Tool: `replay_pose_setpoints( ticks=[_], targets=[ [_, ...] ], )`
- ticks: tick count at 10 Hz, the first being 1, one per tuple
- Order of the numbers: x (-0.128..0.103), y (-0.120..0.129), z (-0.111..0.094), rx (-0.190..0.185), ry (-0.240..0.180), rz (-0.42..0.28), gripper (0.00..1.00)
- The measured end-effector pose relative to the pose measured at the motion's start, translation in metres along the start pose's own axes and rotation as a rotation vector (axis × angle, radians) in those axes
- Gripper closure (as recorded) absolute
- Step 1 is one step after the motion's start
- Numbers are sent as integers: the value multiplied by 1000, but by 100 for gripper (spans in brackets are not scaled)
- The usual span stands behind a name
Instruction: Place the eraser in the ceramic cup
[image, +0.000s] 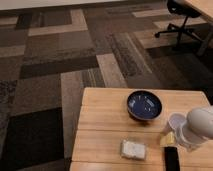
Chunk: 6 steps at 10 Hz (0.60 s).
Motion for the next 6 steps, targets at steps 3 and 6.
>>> replay_pose_setpoints(
  ticks=[3, 6],
  targets=[
    [5, 1, 16, -1, 6, -30, 35],
    [6, 3, 29, 21, 2, -53, 35]
  ],
)
